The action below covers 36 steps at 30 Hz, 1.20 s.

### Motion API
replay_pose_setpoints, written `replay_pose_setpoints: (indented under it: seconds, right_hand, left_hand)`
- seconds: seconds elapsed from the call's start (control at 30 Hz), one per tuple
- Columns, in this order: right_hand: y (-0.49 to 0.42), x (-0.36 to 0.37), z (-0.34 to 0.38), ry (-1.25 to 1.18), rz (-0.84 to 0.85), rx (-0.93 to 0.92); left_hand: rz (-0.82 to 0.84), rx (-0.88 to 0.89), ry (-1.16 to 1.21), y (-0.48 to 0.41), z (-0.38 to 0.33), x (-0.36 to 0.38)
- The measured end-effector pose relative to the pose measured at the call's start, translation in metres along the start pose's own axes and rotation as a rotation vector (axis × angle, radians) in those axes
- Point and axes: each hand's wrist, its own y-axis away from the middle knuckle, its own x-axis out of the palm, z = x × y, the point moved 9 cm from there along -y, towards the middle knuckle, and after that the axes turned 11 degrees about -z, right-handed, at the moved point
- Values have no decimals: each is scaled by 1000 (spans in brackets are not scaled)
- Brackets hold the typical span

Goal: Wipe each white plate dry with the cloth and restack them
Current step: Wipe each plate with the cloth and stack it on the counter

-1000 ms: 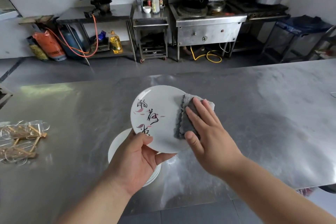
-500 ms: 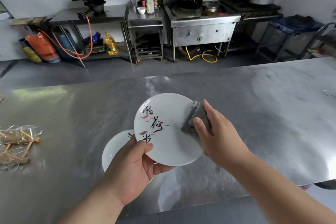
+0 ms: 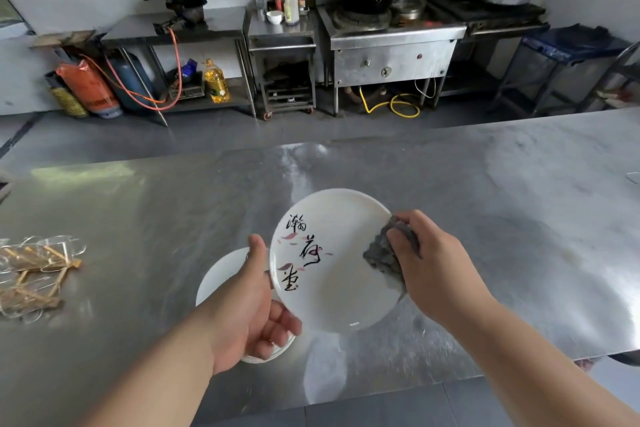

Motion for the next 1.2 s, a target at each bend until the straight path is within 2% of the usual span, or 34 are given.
replay_pose_setpoints:
  seconds: [0.13, 0.23, 0.3, 0.37, 0.43, 0.53, 0.67, 0.7, 0.8, 0.97, 1.1, 1.2]
  right_hand:
    - [11, -13, 23, -524, -94, -44]
    - [18, -11, 28, -709, -104, -2]
    - [19, -9, 25, -765, -109, 74]
    - [20, -11, 24, -671, -129, 86]
    - [20, -17, 26, -486, -157, 12]
    - [27, -16, 52, -288, -124, -223]
    - [60, 17, 94, 0, 82, -677]
    - [64, 25, 98, 75, 141, -737]
    - [51, 31, 96, 219, 236, -744]
    - [31, 24, 86, 302, 225, -613]
    - [77, 35, 100, 185, 274, -754]
    - [80, 39, 107, 198, 251, -811]
  left_hand:
    - [97, -7, 483, 0, -13, 20]
    - [112, 39, 855, 3, -31, 21]
    - [59, 118, 904, 2, -40, 12]
    - [11, 228, 824, 2, -45, 4]
    - [5, 316, 744, 7, -50, 4]
    - [76, 427, 659, 16, -58, 8]
    - [189, 494, 581, 28, -65, 20]
    - [197, 506, 554, 31, -65, 22]
    - [221, 530, 510, 37, -64, 25]
    - [181, 565, 568, 37, -70, 19]
    - [166, 547, 630, 32, -68, 19]
    - [193, 528, 621, 31, -58, 30]
